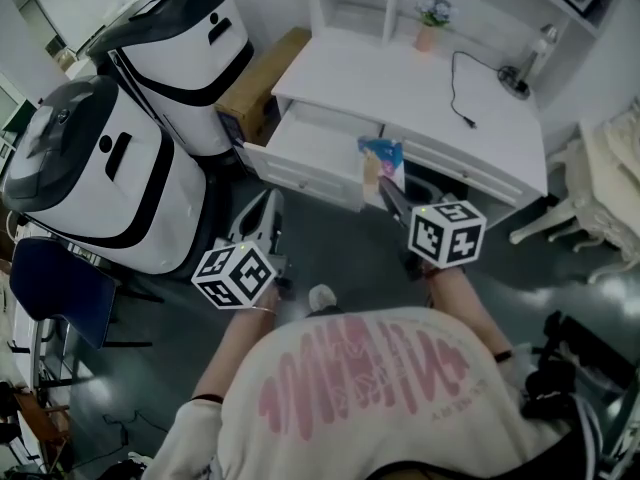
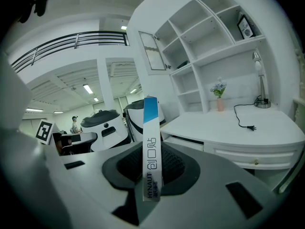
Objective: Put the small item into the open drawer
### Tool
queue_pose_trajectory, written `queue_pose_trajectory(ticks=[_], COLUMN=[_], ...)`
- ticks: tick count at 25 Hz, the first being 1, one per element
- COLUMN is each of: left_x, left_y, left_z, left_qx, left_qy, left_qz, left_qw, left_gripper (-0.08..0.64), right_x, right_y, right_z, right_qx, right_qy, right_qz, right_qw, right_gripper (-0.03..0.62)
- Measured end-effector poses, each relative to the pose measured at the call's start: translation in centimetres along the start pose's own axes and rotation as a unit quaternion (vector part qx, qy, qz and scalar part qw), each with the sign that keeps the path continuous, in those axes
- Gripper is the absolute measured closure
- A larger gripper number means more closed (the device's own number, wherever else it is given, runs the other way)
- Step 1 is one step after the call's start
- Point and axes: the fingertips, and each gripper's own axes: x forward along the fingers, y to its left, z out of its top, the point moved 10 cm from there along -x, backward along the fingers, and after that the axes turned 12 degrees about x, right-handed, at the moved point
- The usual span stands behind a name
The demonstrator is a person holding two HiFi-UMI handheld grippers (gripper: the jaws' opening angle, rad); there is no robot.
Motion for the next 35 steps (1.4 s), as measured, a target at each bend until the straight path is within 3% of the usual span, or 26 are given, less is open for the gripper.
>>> queue_pose_trajectory(ticks=[7,16,24,35], left_x=[5.1,10.4,12.8,12.3], left_y=[5.0,9.1,10.4,13.0], left_z=[2.9,4.8,4.0,2.6], left_qx=[-0.001,0.013,0.02,0.001], left_qy=[-0.006,0.001,0.021,0.044], left_qz=[0.011,-0.018,-0.026,0.003], left_qw=[0.9999,0.9998,0.9992,0.999], left_gripper=[0.531,0.529,0.531,0.529], right_x=[6.4,12.5,15.2,18.1], right_y=[-0.9,-0.9,-1.5,-2.4], right_z=[4.2,7.5,7.1,6.6], right_qx=[0.005,-0.004,-0.016,-0.019], right_qy=[-0.003,0.001,0.034,0.054], right_qz=[-0.007,-0.002,-0.001,-0.011], right_qw=[1.0,1.0,0.999,0.998], right_gripper=[0.502,0.503,0.503,0.503])
